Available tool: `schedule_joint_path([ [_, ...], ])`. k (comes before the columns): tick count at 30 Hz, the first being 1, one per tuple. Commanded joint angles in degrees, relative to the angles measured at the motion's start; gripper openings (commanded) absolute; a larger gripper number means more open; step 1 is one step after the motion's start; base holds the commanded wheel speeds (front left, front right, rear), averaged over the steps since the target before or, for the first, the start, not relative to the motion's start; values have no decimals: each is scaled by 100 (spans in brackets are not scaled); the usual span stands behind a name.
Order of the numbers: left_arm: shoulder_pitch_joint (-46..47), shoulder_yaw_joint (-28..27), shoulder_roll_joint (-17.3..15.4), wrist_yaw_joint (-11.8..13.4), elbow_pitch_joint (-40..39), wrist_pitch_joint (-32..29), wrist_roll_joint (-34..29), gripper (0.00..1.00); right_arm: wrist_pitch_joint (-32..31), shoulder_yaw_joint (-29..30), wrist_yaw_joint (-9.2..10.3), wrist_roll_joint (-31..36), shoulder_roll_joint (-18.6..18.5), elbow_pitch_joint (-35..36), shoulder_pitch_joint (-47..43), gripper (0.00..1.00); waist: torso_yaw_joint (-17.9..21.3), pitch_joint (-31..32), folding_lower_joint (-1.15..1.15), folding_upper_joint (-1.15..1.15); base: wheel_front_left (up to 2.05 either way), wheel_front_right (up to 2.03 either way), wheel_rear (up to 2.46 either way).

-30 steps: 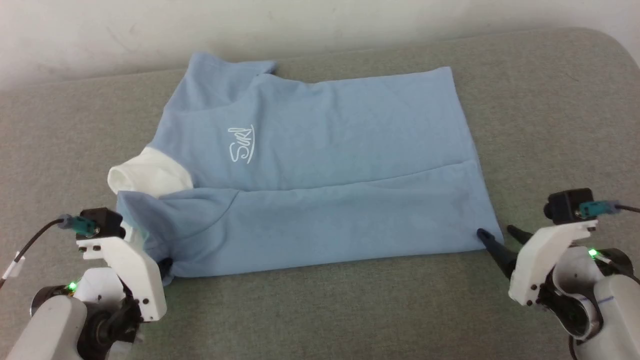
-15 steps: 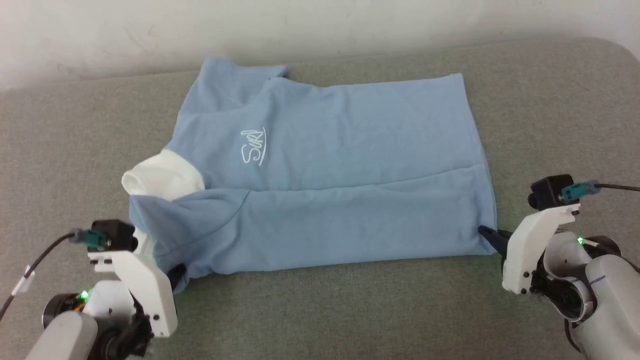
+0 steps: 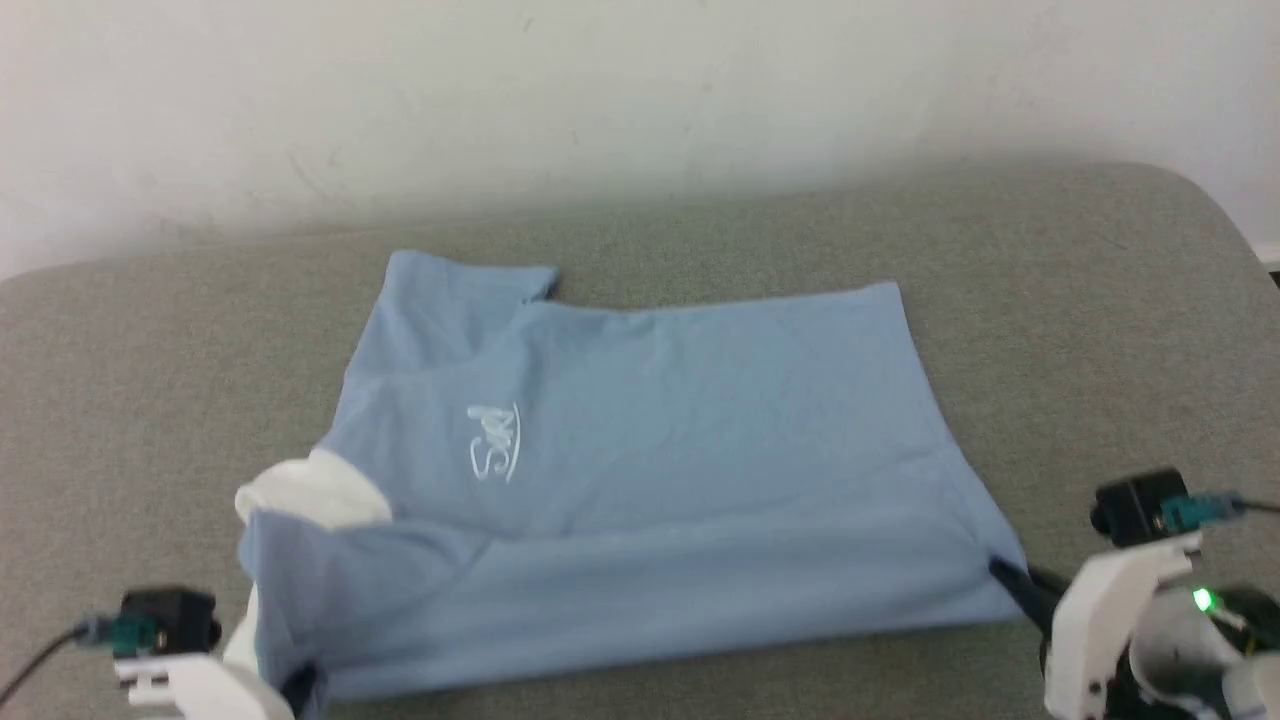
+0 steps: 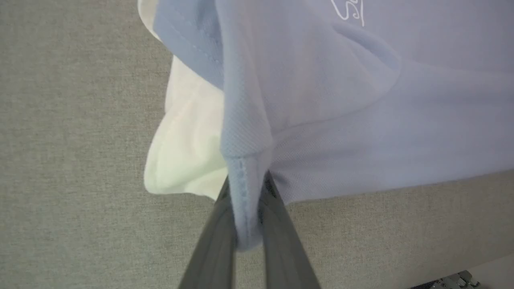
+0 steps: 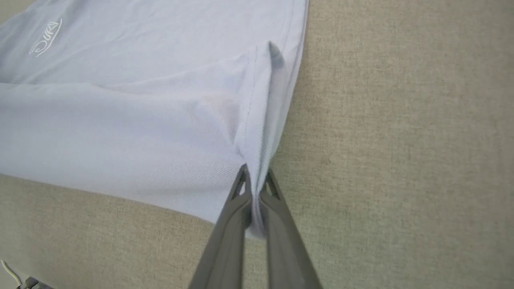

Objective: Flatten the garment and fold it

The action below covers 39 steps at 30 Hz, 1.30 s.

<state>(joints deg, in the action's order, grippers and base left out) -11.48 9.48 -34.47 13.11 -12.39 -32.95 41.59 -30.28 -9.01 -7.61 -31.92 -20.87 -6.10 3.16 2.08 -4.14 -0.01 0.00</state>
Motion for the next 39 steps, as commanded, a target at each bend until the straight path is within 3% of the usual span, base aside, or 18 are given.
schedule_joint_path([
  [1,-228,-58,-43,92,-44,-13,38,0,-45,143,12,72,20,81,-231,0,-5,47,1,0,0,0,0],
  [5,-593,-9,99,142,-21,50,130,0,-211,360,12,175,236,191,-789,0,-1,10,1,0,0,0,0],
  [6,-620,30,148,109,45,76,157,7,-210,398,12,176,324,173,-881,5,2,-4,1,0,0,0,0],
  [7,-627,71,199,64,126,91,197,47,-202,411,12,195,394,142,-955,45,4,-15,1,0,0,0,0],
  [8,-601,73,271,32,205,153,243,100,-164,409,12,225,451,112,-1011,100,5,-25,1,0,0,0,0],
  [12,-478,44,379,-13,427,406,212,100,143,443,12,292,616,138,-1054,100,32,-43,1,0,0,0,0],
  [18,-23,-241,467,-21,352,1013,97,100,1240,991,12,745,1002,553,-888,100,89,-91,1,0,0,0,0],
  [26,1287,-417,497,-30,336,1629,-247,100,2228,1394,12,1361,1352,1414,-494,100,174,-527,1,0,0,0,0],
  [34,3432,-333,692,-239,1562,2114,-455,100,2522,1418,12,1630,1366,2009,95,100,296,-1510,1,0,0,0,0],
  [39,4767,-220,714,-463,2575,2059,-470,100,2619,1240,12,1590,1309,2006,479,100,444,-1976,1,0,0,0,0],
])
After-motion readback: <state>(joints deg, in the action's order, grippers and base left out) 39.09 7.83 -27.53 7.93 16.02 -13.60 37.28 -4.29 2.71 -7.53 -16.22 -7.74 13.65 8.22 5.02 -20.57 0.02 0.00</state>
